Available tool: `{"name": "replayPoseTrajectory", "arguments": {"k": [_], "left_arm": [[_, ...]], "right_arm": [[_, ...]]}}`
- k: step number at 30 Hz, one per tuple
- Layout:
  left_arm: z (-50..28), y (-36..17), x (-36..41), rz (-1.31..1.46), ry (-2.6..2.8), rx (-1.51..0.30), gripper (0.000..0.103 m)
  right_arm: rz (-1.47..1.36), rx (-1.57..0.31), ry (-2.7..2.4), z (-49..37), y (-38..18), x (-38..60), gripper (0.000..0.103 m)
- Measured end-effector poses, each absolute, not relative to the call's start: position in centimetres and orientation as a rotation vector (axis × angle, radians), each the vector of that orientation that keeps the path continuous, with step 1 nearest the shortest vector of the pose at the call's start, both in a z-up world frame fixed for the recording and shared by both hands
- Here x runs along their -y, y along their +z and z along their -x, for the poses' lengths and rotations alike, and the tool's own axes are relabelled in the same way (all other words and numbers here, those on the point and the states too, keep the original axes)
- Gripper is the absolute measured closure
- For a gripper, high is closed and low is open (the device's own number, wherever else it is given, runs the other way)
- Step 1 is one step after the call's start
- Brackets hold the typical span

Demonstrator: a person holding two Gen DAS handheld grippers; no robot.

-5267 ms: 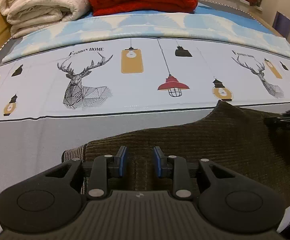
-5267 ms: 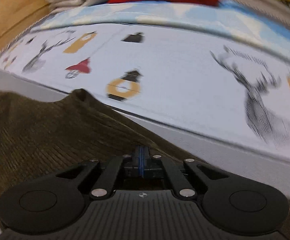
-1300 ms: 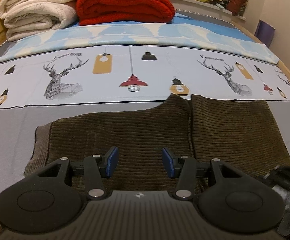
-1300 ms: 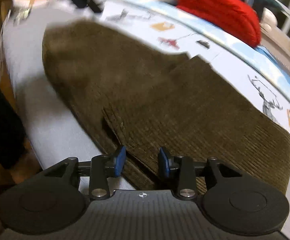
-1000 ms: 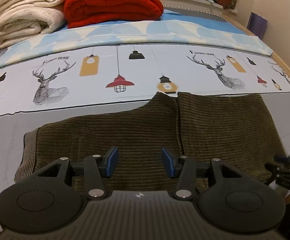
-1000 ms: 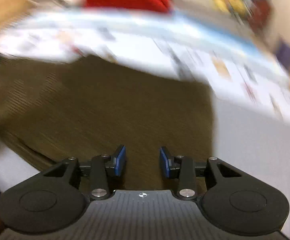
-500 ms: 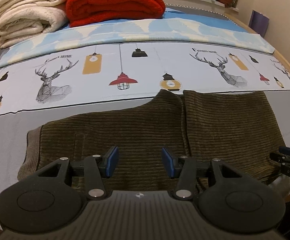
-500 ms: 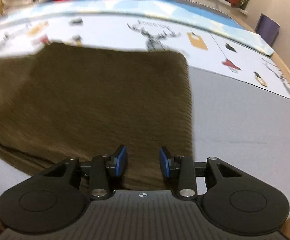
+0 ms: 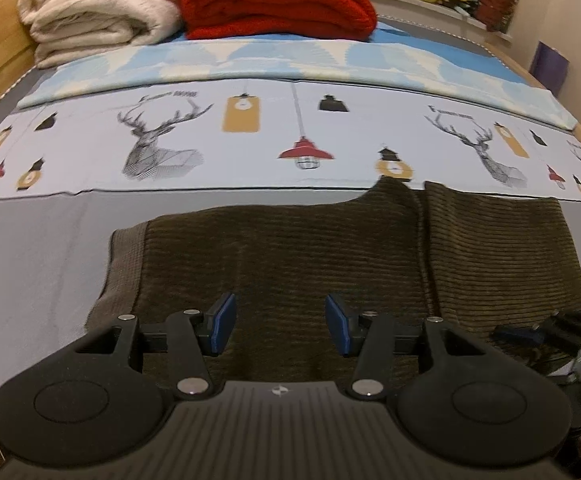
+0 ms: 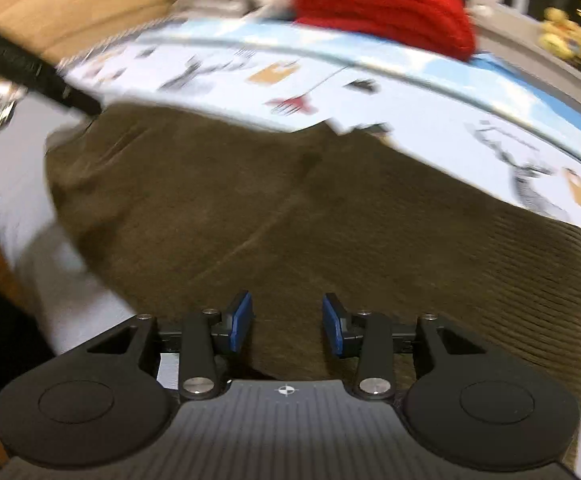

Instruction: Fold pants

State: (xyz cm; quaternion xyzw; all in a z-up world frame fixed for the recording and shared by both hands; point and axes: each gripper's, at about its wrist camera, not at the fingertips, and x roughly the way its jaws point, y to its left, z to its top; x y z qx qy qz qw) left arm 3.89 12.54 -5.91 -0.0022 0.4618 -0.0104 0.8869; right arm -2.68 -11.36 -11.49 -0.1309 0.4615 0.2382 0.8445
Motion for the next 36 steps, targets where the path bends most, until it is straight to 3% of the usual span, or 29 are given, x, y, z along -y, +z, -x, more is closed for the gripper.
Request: {"name": "replayPoseTrajectory", "arguments": {"k": [6, 12, 14, 19, 22, 26, 30, 34, 35, 36], "left_arm": [[-3.0, -6.4, -15.9, 0.052, 0.024, -0.982, 0.048], [-2.7, -7.4, -20.3, 0.208, 0.071, -1.035, 0.045], [-2.7, -7.8, -21.9, 0.282, 0.094, -1.047, 0.036], [-2.6, -9.8, -26.1, 0.511, 0.192, -1.091, 0.035], [-2.7, -11.4, -27.8, 0.596, 0.265, -1.119, 0.035], [-3.0, -13.3, -29.0, 0.691, 0.308, -1.150, 0.035], [-4.0, -15.3, -29.0, 0.753, 0.302, -1.182, 0.035], [-5.1, -16.2, -27.6, 0.713, 0.331, -1.176, 0.034], [-5.3, -16.0, -27.1, 0.686, 0.348, -1.174, 0.038], [-5.4, -15.8, -26.5, 0.647, 0.370, -1.170, 0.050]], "right_arm": [[0.155, -0.982, 0.453, 0.2, -10.9, 11.2, 0.062], [0.208, -0.990, 0.454, 0.4, -11.2, 10.5, 0.062], [0.171, -0.928, 0.420, 0.0, -9.4, 11.2, 0.062], [0.140, -0.774, 0.420, -1.5, -2.9, 14.1, 0.060], [0.138, -0.708, 0.415, -2.7, -0.2, 16.4, 0.053], [0.162, -0.690, 0.368, -3.9, -1.4, 19.4, 0.051], [0.062, -0.840, 0.256, -5.2, -4.3, 22.0, 0.053], [0.023, -0.808, 0.281, -4.9, -4.1, 22.8, 0.053], [0.035, -0.813, 0.275, -4.8, -4.2, 22.9, 0.053], [0.031, -0.820, 0.274, -4.8, -4.3, 23.1, 0.053]]}}
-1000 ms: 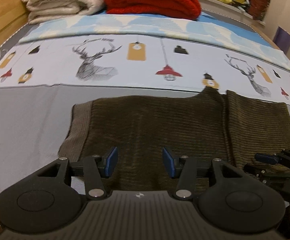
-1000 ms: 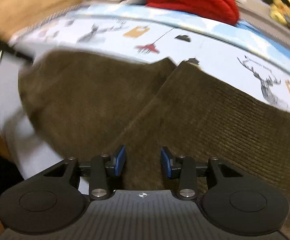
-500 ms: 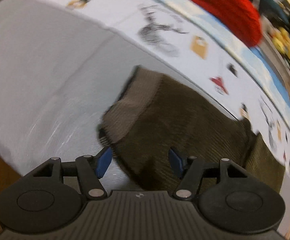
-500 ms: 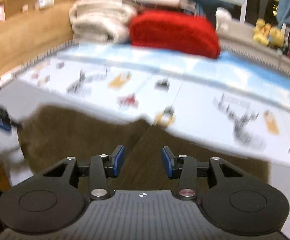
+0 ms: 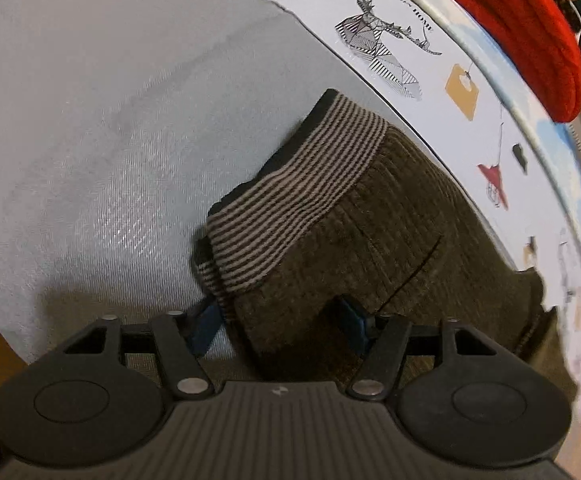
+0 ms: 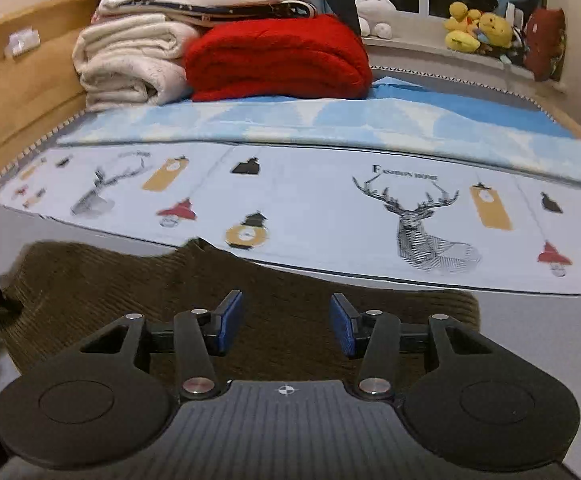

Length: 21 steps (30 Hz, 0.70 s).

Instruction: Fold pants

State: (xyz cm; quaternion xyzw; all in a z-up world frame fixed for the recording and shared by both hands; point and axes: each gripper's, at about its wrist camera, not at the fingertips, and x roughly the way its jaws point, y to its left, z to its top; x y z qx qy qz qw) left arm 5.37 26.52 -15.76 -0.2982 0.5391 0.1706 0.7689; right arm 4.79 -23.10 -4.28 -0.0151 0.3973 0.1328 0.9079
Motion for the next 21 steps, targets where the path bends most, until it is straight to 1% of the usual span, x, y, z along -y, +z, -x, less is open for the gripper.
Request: {"name": "replayPoseTrajectory", "arguments": {"k": [1, 2, 3, 5, 8, 11, 15, 17, 20, 21], "left_arm": [[-5.5, -15.4, -26.0, 0.617, 0.394, -1.162, 0.058], [-5.5, -14.8, -25.4, 0.577, 0.421, -1.148, 0.069], [-5.5, -13.8, -24.5, 0.532, 0.432, -1.126, 0.074], [-5.7, -11.0, -21.8, 0.414, 0.420, -1.036, 0.077], [-5.9, -6.6, -16.9, 0.279, 0.312, -0.883, 0.079], [-5.8, -3.5, -10.4, 0.155, 0.128, -0.779, 0.080], [-4.0, -1.7, -0.5, -0.004, -0.183, -0.688, 0.081], [-2.8, -1.7, 4.3, -0.045, -0.384, -0.682, 0.080], [-2.9, -3.5, 9.5, -0.042, -0.626, -0.810, 0.066], [-3.3, -4.0, 10.2, -0.021, -0.631, -0.839, 0.059]], "right_arm": [[0.019, -0.825, 0.276, -4.8, -4.3, 23.4, 0.053], [0.003, -0.827, 0.279, -4.8, -4.3, 23.6, 0.053], [-0.004, -0.828, 0.281, -4.8, -4.2, 23.6, 0.053], [-0.010, -0.833, 0.275, -4.9, -4.0, 23.7, 0.053], [-0.035, -0.851, 0.249, -5.0, -4.3, 24.3, 0.053], [-0.098, -0.876, 0.218, -5.0, -4.5, 25.6, 0.053], [-0.205, -0.901, 0.148, -4.9, -5.0, 28.5, 0.053], [-0.275, -0.911, 0.103, -4.8, -5.4, 30.3, 0.053], [-0.399, -0.922, 0.017, -4.4, -6.2, 33.3, 0.052], [-0.432, -0.926, -0.019, -4.2, -6.5, 34.2, 0.052]]}}
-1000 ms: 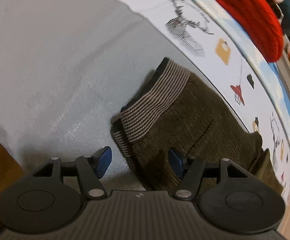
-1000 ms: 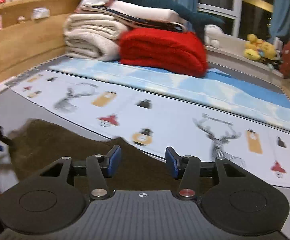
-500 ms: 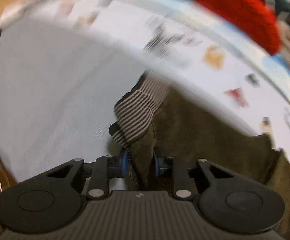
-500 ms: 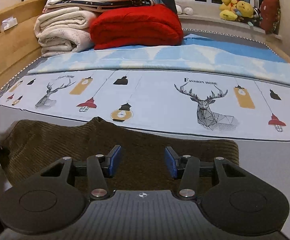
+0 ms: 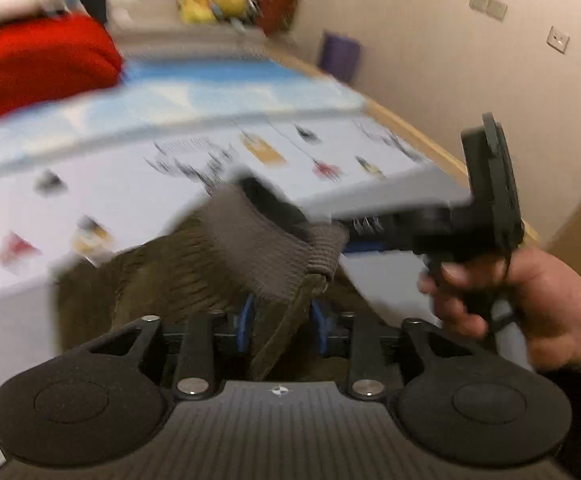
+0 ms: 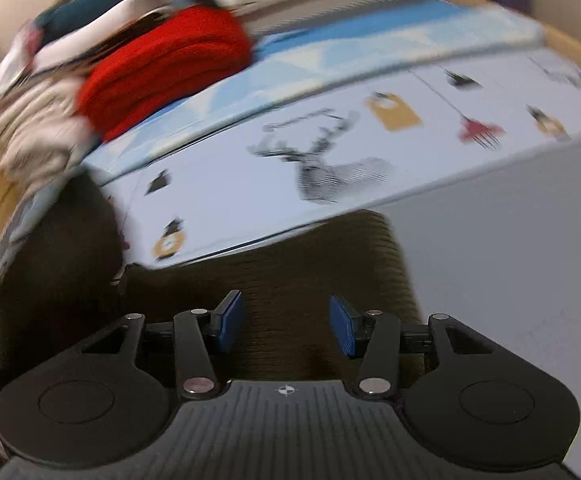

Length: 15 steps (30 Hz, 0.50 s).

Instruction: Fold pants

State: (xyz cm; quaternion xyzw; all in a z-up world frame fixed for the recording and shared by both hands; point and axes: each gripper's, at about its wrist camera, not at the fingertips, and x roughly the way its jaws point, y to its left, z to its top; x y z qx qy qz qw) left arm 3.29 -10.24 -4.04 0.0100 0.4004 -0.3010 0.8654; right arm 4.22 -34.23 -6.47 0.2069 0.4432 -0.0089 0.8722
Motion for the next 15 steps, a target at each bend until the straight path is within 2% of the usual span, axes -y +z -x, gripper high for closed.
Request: {"name": "replayPoseTrajectory", "arguments": {"k": [2, 5, 8, 13, 15], "left_arm": [[-4.7, -4.6, 9.9, 0.057, -0.583, -0.875, 0.047], [-7.2, -4.9, 7.3, 0.131, -0.469, -0.921, 0.046], [-9.1, -6.3, 5.5, 0.121, -0.327, -0.968, 0.046], [-10.2, -8.3, 4.4, -0.029, -0.215, -1.019, 0.046], [-9.4, -8.2, 4.2, -0.037, -0.223, -1.017, 0.046]], "right_arm": [[-0.487, -0.936, -0.067, -3.9, -7.1, 35.7, 0.051], [-0.550, -0.963, -0.079, -3.6, -8.0, 36.9, 0.050], [-0.559, -1.025, -0.036, -4.0, -9.2, 36.4, 0.037], [-0.560, -1.144, 0.064, -4.9, -11.1, 33.9, 0.027], [-0.499, -1.198, 0.067, -5.3, -11.9, 32.5, 0.018]]}}
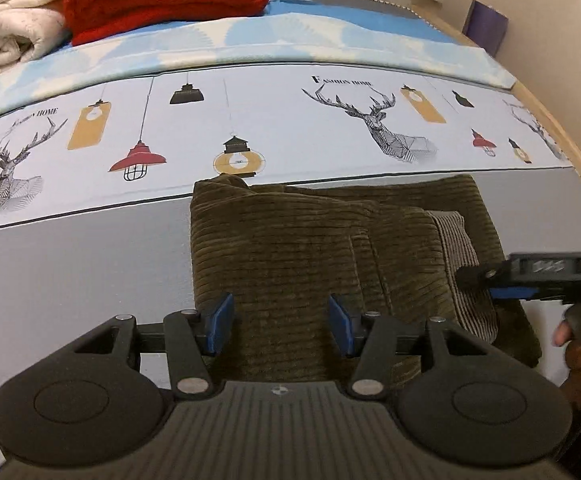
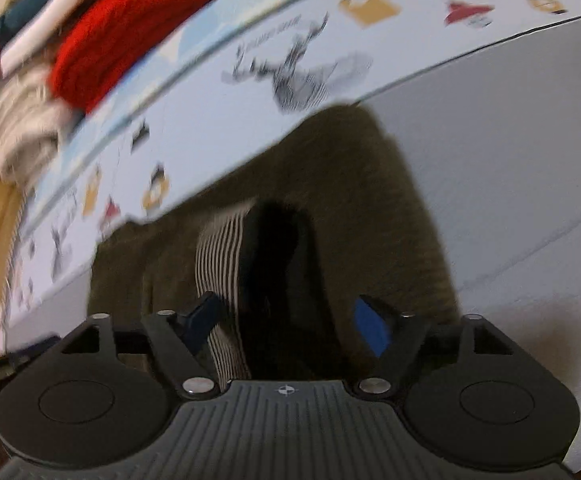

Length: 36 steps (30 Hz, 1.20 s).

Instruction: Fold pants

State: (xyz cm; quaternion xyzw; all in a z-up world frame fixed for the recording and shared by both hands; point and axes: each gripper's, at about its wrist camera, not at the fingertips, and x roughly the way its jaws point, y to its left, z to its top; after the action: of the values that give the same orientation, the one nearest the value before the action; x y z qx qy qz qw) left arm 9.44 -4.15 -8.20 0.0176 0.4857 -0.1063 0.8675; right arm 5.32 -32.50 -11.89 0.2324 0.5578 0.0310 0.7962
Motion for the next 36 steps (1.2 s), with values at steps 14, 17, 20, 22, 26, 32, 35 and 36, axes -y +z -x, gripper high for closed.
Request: {"name": "replayPoseTrajectory", "arguments": {"k": [14, 17, 20, 22, 26, 32, 35, 36], "left_arm": [[-8.2, -7.0, 3.3, -0.021, -0.214, -0.992, 0.046], [-8.3, -6.6, 2.8, 0.003, -0.193, -0.978, 0.046], [-8.3, -6.0, 2.1, 0.047, -0.173, -0.957, 0.046], [-8.3, -5.7, 1.9, 0.063, -0.177, -0.943, 0.046], [-8.4, -5.8, 2.3, 0.060, -0.217, -0.955, 0.046], [-7.9, -6.8, 3.9, 0.021, -0.305, -1.001, 0.046], [-7.1, -8.2, 4.6, -0.043, -0.372, -1.070, 0.053], [-6.8, -9.6, 4.9, -0.102, -0.374, -1.129, 0.060]], "right_arm": [[-0.356, -1.125, 0.135, -5.5, -11.2, 28.9, 0.064], [-0.344, -1.012, 0.189, -4.6, -9.0, 29.1, 0.076], [-0.340, -0.843, 0.228, -3.1, -4.9, 30.0, 0.078], [-0.352, -0.780, 0.187, -2.1, -2.8, 31.9, 0.078], [-0.286, -0.936, -0.048, -2.5, -5.0, 35.2, 0.077], [-0.292, -0.930, -0.057, -2.4, -5.5, 36.4, 0.071], [-0.313, -0.968, -0.022, -2.3, -6.2, 37.0, 0.062], [-0.295, -1.038, -0.008, -2.7, -7.2, 36.6, 0.060]]}}
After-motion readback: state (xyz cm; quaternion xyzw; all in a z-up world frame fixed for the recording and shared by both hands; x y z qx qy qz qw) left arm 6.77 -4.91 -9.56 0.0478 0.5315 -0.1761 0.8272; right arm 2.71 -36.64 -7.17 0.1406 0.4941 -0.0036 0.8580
